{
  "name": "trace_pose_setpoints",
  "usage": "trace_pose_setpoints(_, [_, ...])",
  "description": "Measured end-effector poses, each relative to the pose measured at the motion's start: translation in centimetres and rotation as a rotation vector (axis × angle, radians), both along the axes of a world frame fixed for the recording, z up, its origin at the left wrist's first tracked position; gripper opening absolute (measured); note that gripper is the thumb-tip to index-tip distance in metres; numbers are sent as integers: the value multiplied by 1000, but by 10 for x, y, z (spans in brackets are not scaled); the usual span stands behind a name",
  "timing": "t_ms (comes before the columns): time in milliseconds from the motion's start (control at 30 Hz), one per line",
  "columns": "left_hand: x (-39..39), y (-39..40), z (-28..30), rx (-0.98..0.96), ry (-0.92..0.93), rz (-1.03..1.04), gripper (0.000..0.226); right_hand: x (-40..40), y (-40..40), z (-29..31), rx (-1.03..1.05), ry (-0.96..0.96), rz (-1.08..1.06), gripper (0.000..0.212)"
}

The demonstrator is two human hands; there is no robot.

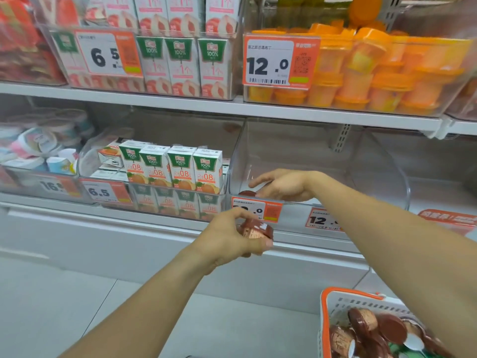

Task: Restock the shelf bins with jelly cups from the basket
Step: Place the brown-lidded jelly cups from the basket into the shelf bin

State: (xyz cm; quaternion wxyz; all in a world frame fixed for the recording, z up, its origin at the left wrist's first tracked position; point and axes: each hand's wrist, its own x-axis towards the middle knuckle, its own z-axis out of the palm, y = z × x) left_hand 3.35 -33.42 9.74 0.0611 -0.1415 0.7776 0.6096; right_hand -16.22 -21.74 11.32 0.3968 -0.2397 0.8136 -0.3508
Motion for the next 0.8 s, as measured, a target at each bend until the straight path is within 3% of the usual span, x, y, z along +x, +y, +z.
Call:
trace_pose_setpoints(67, [0,4,6,-13,86,104,59,10,8,11,-124,164,-107,31])
trace_pose_setpoints(133, [-4,7,11,-90,242,178,65,27,18,26,-308,269,-189,32])
trace_pose_setpoints(233, [-12,15,17,-170,522,202,66,56,36,50,-428,82,-26,46])
trace_pose_setpoints(367, [-23,24,22,-262,693,260,70,61,48,63,-497,94,-5,46])
trace_pose_setpoints(467, [-33,23,19,-675,599,295,76,49,48,63,-511,181,-122,48])
trace_pose_setpoints(600, [-34,25,10,-1246,252,45,49,19,35,47,-413,233,-391,53])
trace_pose_setpoints(700, [-33,29,3,-1429,98,-71,52,2,5,30,-281,72,-473,42])
trace_pose_setpoints(800, [-33,35,0,-1442,82,-66,55,-1,-24,14,-227,-39,-552,21])
